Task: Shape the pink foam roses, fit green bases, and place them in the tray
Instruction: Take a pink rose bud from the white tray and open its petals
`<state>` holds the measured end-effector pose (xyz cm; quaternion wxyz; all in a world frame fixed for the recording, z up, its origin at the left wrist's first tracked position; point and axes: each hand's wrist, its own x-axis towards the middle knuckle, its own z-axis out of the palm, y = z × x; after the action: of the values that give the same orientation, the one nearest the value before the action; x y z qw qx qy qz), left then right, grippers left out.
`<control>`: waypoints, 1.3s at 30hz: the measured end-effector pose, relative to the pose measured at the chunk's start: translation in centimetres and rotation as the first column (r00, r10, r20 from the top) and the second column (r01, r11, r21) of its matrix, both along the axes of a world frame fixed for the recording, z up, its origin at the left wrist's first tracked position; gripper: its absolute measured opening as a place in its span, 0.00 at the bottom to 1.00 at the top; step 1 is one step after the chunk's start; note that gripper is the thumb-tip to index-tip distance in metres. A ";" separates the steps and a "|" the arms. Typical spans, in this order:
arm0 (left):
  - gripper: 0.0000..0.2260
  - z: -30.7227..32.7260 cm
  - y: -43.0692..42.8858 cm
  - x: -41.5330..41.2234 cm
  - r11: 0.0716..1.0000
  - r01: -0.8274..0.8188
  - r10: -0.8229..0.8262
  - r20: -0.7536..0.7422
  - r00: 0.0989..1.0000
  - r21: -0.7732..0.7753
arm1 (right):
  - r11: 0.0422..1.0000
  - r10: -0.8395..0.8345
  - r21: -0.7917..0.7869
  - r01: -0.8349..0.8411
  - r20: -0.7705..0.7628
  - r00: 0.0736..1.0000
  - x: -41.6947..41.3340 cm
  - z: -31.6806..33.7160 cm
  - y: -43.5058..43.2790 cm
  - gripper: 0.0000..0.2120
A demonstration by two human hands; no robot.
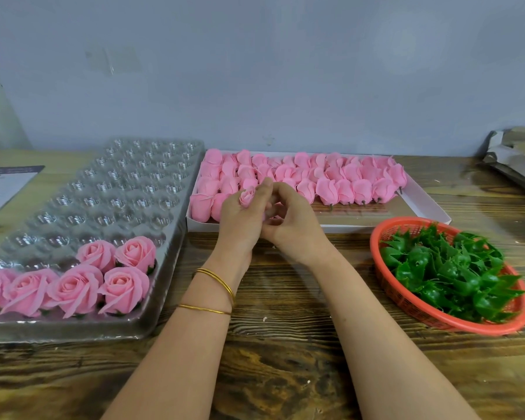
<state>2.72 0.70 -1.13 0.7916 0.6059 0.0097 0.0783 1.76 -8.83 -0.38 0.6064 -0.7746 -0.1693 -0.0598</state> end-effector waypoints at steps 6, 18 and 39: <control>0.07 -0.1 0.3 0.0 1.000 0.005 -0.004 0.050 0.999 -0.020 | 0.999 0.029 -0.012 -0.029 -0.004 1.000 -0.2 0.3 -0.2 0.20; 0.11 -0.5 0.4 0.4 0.999 -0.030 0.028 0.074 0.997 0.030 | 0.999 0.030 0.029 -0.029 -0.045 0.999 -0.4 0.6 0.0 0.24; 0.16 -0.6 -0.3 -0.2 0.937 -0.080 0.024 0.165 0.986 0.339 | 0.975 -0.208 0.075 0.208 -0.016 0.978 -0.3 1.0 0.2 0.15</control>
<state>2.50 0.45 -1.69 0.6692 0.7264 -0.0511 0.1477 1.47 -8.61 0.59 0.6268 -0.7645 -0.0823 -0.1261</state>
